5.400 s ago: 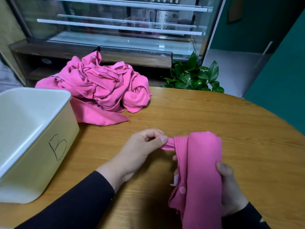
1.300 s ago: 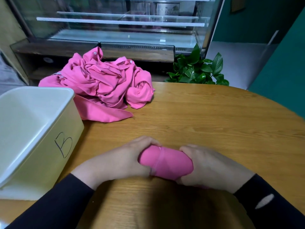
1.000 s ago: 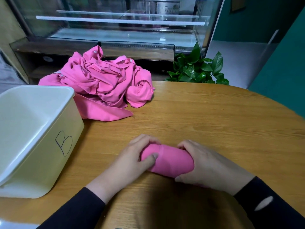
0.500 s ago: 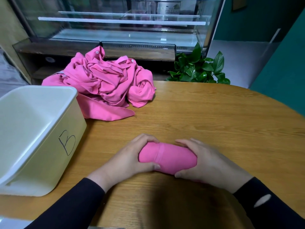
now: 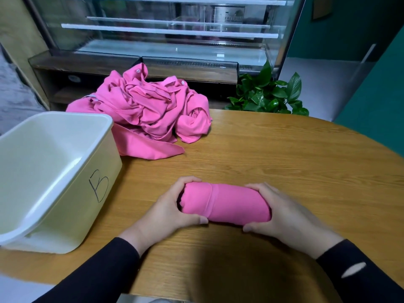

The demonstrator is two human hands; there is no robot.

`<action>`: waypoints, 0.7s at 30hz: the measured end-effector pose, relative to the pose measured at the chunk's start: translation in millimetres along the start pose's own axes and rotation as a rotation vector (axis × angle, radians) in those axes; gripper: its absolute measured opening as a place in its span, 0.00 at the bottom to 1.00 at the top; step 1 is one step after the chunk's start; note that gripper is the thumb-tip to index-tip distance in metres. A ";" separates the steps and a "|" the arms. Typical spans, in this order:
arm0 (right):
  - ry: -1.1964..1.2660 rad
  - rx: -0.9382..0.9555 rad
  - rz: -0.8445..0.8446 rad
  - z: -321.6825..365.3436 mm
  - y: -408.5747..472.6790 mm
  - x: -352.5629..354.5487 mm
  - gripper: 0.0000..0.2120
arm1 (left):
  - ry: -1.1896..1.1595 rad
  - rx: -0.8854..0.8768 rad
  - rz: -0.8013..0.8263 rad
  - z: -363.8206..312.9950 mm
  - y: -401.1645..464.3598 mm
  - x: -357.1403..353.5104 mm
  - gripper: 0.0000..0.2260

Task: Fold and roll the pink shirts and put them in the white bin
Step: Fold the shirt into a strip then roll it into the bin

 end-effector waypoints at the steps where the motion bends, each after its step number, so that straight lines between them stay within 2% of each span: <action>1: -0.065 0.018 0.008 3.1 2.5 1.0 0.40 | -0.057 0.005 0.000 -0.3 -2.3 1.9 0.34; 4: -0.265 0.084 0.032 26.0 10.8 8.4 0.45 | -0.189 0.007 -0.009 -1.2 -11.1 7.0 0.33; 7: -0.344 0.090 0.123 53.8 24.0 8.0 0.49 | -0.257 0.020 -0.018 0.7 -19.0 6.7 0.35; 10: -0.402 0.145 0.153 80.6 41.4 -0.9 0.41 | -0.317 0.041 -0.044 1.3 -32.1 9.9 0.38; 13: -0.399 0.181 0.095 92.4 50.4 6.7 0.38 | -0.340 0.065 -0.006 7.8 -40.6 15.6 0.43; 15: -0.377 0.211 0.032 102.4 57.2 25.1 0.39 | -0.228 0.047 -0.007 14.5 -44.3 27.6 0.44; 19: -0.372 0.345 -0.026 152.6 80.3 60.9 0.41 | 0.362 -0.052 -0.202 23.5 -42.5 56.9 0.26; 21: -0.371 0.407 -0.068 187.3 93.9 75.7 0.42 | 0.597 -0.059 -0.287 31.7 -33.2 63.3 0.21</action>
Point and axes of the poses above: each hand's wrist, its own y-axis towards the middle knuckle, its own x-axis out of the back of the hand, z = x × y, the point moved 7 cm from there along y, towards the middle knuckle, and after that the axes turned 10 degrees about x, right-handed, at the moved point
